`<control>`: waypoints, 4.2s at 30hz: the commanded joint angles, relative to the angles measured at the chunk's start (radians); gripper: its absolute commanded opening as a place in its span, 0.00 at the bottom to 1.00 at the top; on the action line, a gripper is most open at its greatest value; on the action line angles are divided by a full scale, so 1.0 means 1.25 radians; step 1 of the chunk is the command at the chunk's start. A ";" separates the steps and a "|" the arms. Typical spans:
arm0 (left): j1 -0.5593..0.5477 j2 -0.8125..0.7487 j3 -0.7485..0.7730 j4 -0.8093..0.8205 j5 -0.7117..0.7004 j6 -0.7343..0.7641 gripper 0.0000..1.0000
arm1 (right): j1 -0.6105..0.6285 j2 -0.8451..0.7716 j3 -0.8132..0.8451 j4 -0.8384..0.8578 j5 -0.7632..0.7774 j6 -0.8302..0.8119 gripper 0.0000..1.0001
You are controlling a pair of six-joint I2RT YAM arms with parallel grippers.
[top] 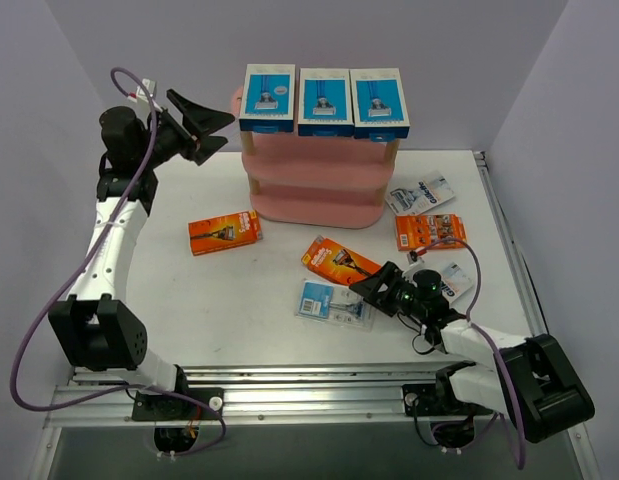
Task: Place and organize the shaving razors onto the shelf
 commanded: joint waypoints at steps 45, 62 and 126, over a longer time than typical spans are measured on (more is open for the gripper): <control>-0.128 -0.565 -0.535 -0.407 -0.535 0.624 0.94 | 0.226 -0.121 0.503 -0.807 0.331 -0.441 0.47; -0.127 -0.582 -0.529 -0.433 -0.593 0.621 0.94 | 0.519 0.195 0.635 -0.923 0.617 -0.479 0.58; -0.127 -0.645 -0.525 -0.454 -0.630 0.618 0.94 | 0.547 0.767 1.240 -0.919 0.547 -0.207 0.57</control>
